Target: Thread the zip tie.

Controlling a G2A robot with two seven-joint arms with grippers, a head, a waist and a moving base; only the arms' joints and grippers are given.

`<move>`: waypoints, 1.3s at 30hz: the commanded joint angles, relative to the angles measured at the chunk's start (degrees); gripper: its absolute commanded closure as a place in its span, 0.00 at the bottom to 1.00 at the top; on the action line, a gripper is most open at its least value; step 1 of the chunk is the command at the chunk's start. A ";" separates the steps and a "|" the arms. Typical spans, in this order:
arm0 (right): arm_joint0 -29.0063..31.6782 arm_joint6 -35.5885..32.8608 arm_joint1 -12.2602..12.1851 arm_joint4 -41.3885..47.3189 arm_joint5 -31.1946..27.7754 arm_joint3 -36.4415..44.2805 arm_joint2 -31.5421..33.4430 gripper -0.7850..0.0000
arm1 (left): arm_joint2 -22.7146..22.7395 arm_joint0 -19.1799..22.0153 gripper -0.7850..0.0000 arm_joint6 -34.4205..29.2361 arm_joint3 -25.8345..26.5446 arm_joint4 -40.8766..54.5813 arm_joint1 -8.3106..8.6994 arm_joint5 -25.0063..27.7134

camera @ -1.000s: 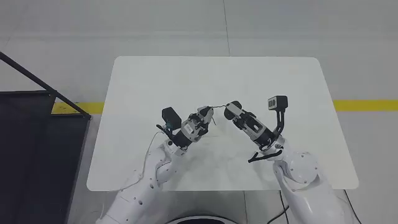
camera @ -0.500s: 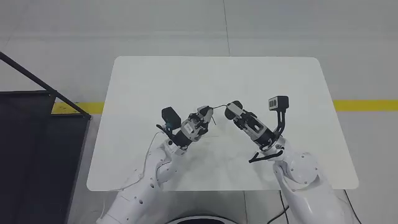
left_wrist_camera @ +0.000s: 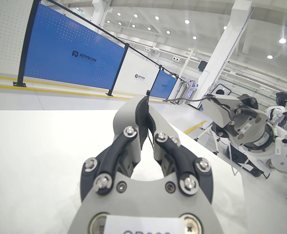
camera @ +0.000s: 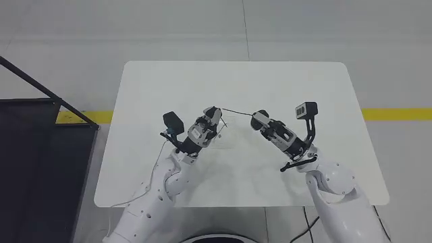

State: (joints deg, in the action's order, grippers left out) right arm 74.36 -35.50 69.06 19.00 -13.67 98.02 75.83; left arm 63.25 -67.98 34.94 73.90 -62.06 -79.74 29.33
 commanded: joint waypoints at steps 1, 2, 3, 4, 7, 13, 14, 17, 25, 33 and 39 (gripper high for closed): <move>0.02 0.04 0.01 0.02 -0.14 0.01 -0.01 1.00 | 0.00 0.00 1.00 0.01 0.00 -0.01 0.00 -0.01; 0.02 0.04 0.01 0.02 -0.14 0.01 -0.01 1.00 | 0.00 0.00 1.00 0.01 0.00 -0.01 0.00 -0.01; 0.02 0.04 0.01 0.02 -0.14 0.01 -0.01 1.00 | 0.00 0.00 1.00 0.01 0.00 -0.01 0.00 -0.01; 0.02 0.04 0.01 0.02 -0.14 0.01 -0.01 1.00 | 0.00 0.00 1.00 0.01 0.00 -0.01 0.00 -0.01; 0.02 0.04 0.01 0.02 -0.14 0.01 -0.01 1.00 | 0.00 0.00 1.00 0.01 0.00 -0.01 0.00 -0.01; 0.48 0.69 0.02 0.96 0.41 0.55 0.16 1.00 | 0.00 0.00 1.00 0.01 0.00 -0.01 0.00 -0.01; 0.42 0.40 0.00 1.33 0.53 0.46 0.32 1.00 | 0.00 0.00 1.00 0.01 0.00 -0.01 0.00 -0.01; 0.19 -0.14 -0.03 1.94 0.84 0.11 0.43 1.00 | 0.00 0.00 1.00 0.01 0.00 -0.01 0.00 -0.01; -1.13 1.73 0.27 0.99 2.31 -0.53 -1.44 1.00 | 0.00 0.00 1.00 0.01 0.00 -0.01 0.00 -0.01; -1.77 4.42 0.69 -0.16 2.75 -0.48 -3.46 1.00 | 0.00 0.00 1.00 0.01 0.00 -0.01 0.00 -0.01; -1.33 4.51 0.71 -0.56 2.12 -0.19 -3.49 1.00 | 0.00 0.00 1.00 0.01 0.00 -0.01 0.00 -0.01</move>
State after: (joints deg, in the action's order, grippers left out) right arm 72.93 -30.92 69.78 18.51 -11.38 97.76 72.29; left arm 63.25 -67.98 34.95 73.90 -62.07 -79.75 29.32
